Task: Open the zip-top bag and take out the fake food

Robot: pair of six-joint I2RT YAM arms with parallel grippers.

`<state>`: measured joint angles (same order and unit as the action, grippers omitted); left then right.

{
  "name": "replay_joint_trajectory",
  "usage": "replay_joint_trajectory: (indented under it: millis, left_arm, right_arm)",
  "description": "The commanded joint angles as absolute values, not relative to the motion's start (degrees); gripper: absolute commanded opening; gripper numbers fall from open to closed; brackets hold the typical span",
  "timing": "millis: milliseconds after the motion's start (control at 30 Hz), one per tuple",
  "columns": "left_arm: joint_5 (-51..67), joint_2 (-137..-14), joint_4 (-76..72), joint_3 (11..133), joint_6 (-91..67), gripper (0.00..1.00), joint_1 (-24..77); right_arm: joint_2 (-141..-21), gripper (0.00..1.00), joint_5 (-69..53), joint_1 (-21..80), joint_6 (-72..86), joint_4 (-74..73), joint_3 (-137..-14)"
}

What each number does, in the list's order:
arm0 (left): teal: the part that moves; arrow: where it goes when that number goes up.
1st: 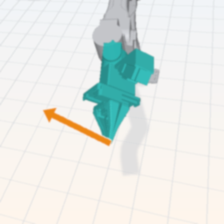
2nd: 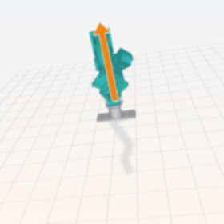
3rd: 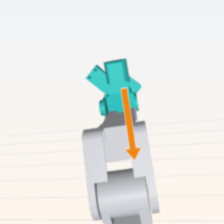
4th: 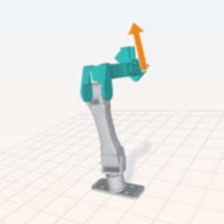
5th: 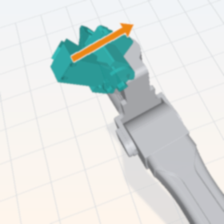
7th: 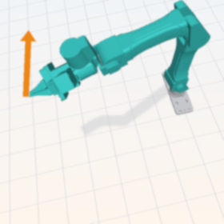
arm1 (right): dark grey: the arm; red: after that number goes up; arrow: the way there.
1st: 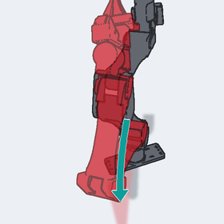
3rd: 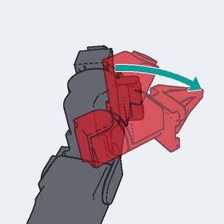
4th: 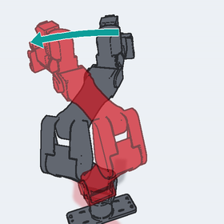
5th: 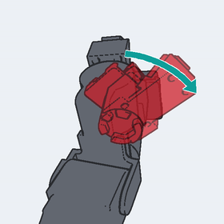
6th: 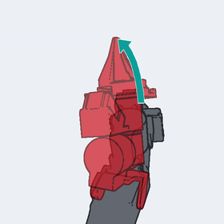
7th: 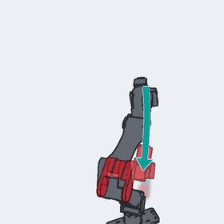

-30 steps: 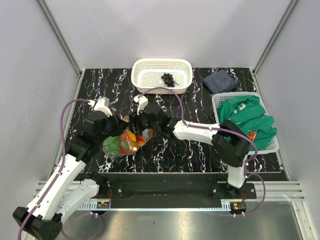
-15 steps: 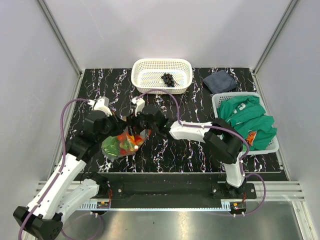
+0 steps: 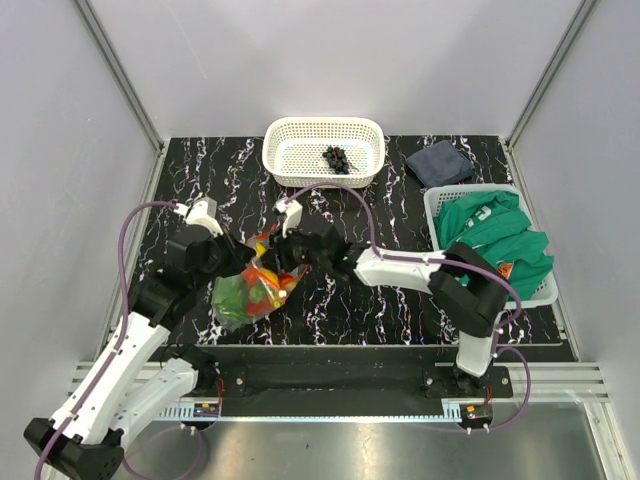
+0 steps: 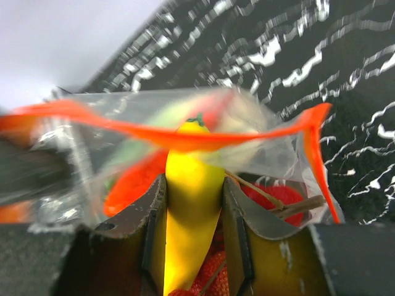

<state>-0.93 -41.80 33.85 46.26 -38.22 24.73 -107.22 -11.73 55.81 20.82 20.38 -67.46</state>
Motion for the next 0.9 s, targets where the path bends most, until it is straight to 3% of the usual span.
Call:
replay_joint_trajectory:
  millis: [0,500,867]
  left_arm:
    - [-6.8,-39.6,31.0,47.3,-38.7,0.00,24.6]
    - [-6.4,-36.7,32.6,48.0,-39.6,0.00,24.6]
    - [-3.5,-36.1,33.7,49.3,-40.9,0.00,24.6]
  right_arm:
    - [-98.0,0.18,-16.9,55.9,21.0,25.3,-64.0]
    - [-90.1,0.14,-16.2,55.9,22.1,29.3,-61.3]
    - [-93.6,0.15,-14.5,55.9,15.2,28.2,-72.5]
